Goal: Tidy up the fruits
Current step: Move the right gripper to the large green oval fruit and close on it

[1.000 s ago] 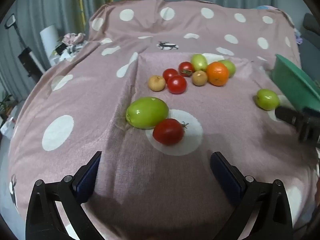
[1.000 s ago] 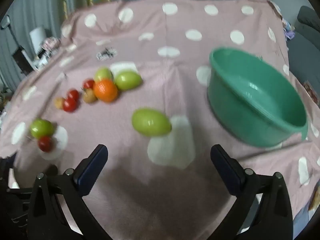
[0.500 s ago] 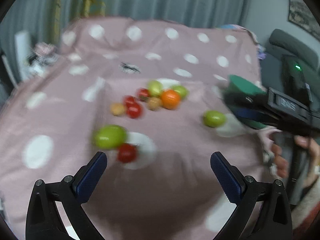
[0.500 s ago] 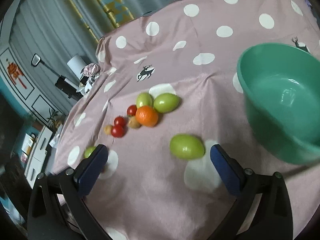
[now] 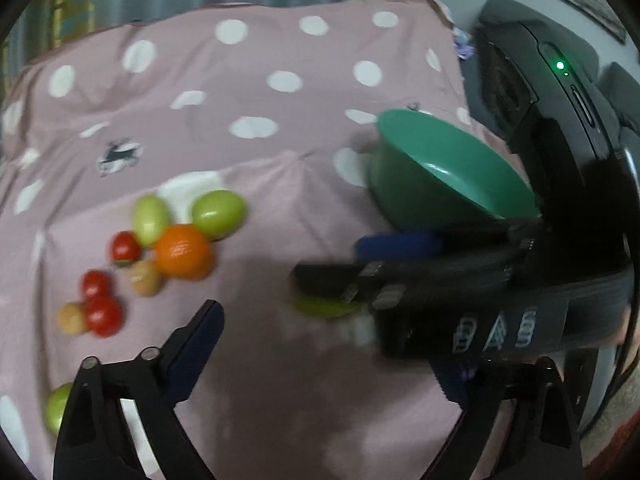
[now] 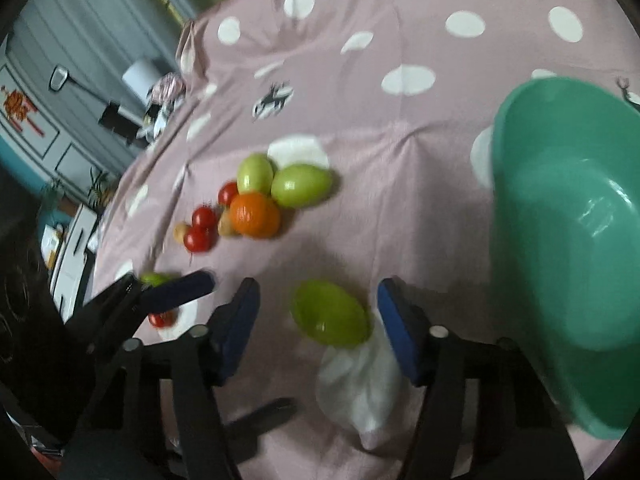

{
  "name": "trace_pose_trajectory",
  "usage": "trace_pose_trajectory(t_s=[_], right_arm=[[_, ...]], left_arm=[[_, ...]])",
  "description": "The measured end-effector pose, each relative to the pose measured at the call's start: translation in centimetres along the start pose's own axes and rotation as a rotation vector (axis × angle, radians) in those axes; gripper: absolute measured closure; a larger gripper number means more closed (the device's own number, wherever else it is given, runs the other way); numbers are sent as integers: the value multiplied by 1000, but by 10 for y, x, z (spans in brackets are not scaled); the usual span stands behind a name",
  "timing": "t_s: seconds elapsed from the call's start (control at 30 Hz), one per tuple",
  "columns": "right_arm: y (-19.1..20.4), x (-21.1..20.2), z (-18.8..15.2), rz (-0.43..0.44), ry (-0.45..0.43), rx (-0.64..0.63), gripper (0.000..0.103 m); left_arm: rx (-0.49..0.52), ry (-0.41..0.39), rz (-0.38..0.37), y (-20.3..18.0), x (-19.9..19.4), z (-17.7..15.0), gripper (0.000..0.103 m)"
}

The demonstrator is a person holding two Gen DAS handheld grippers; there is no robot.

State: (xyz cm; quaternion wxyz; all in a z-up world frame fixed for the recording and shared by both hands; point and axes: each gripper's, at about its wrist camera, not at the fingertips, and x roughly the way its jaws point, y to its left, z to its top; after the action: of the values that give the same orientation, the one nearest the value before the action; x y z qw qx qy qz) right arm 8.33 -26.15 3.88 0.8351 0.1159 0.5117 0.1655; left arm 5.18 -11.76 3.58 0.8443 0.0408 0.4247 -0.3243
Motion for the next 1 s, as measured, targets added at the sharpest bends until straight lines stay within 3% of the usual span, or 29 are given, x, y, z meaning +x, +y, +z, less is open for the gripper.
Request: trace_pose_trajectory(t_s=[0.13,0.23,0.37,0.43,0.63,0.9,0.97,1.0], right_arm=[[0,4,-3,16,18,-13,57],[-4,9,-5,-1,40,-6,68],[-2,10,-13,13,35,-4,68],[-3,11,-12,17,23,16,69],[-4,10,-15,28,5,34,70],[-6,-3,-21,82,-35,94,71],[-1,-12,-21,64,-65,77,77],[-1,-20,-21,58,-87,79,84]], left_arm=[[11,65,-48,-4,15,-5,34],[33,64,-6,-3,18,-9,38],[-7,45,-26,8,14,-8,42],[-3,52,13,7,19,-6,55],[-6,60,-3,6,18,-4,55],[40,0,20,-3,7,-2,58],[42,-19,9,-7,-1,1,72],[55,-24,18,-12,-5,3,80]])
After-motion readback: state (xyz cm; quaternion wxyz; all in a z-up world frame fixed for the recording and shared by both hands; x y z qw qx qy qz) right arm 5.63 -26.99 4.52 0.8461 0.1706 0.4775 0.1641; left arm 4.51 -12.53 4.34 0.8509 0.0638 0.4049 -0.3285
